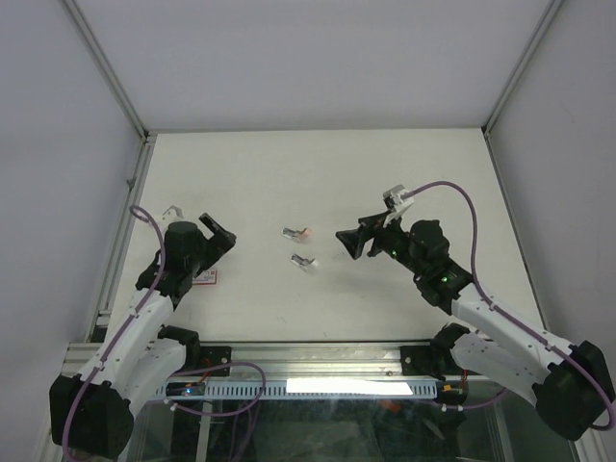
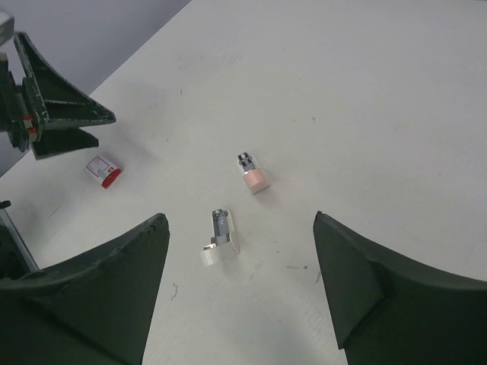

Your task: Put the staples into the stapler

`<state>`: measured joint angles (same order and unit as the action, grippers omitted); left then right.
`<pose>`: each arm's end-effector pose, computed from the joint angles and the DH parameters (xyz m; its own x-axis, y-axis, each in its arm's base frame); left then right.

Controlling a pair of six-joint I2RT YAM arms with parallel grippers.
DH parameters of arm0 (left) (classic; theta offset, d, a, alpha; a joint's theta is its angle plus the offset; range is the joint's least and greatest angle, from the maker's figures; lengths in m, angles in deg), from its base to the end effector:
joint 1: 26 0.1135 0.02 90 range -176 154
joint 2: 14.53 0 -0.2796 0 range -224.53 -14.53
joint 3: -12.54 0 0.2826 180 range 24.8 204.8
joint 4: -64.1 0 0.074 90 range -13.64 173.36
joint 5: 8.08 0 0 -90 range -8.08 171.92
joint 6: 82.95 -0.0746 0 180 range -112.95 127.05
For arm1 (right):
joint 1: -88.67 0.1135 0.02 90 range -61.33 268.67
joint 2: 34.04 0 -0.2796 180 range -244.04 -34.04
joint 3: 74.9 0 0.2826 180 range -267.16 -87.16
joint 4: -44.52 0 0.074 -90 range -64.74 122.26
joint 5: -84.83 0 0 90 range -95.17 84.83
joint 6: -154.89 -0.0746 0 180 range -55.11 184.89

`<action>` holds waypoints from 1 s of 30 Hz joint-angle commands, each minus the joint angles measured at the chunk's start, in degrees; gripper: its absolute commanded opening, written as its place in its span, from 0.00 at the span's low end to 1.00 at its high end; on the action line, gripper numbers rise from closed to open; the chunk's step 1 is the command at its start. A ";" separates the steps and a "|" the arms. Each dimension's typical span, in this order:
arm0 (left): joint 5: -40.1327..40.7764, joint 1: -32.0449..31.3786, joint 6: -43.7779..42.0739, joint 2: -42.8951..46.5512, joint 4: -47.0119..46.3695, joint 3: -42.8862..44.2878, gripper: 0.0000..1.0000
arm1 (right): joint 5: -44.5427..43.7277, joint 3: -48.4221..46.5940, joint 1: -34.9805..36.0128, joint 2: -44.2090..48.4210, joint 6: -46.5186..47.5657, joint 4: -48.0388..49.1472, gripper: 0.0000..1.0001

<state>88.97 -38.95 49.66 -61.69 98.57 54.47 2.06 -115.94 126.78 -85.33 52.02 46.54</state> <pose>0.2215 -0.0415 0.1982 -0.5464 -0.5638 -0.6193 -0.3255 0.8243 -0.4632 0.2064 0.1738 0.2602 -0.2680 0.0706 -0.9608 -0.6673 0.7057 0.2380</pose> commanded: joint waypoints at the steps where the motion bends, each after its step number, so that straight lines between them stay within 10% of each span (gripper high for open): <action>1: 8.91 1.50 16.64 2.40 2.95 -1.95 0.99 | 1.85 -1.66 -3.67 3.11 -1.70 -3.16 0.79; 18: 19.97 1.50 38.61 -2.85 21.50 -2.38 0.99 | 5.66 -0.37 -12.25 1.08 -5.40 -3.18 0.79; 30: 23.15 1.48 20.00 -11.60 9.20 0.79 0.99 | 6.77 0.06 -14.39 0.57 -6.37 -2.61 0.79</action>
<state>109.40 -37.88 80.45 -70.19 116.06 51.74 7.74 -115.46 113.10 -84.71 46.51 41.38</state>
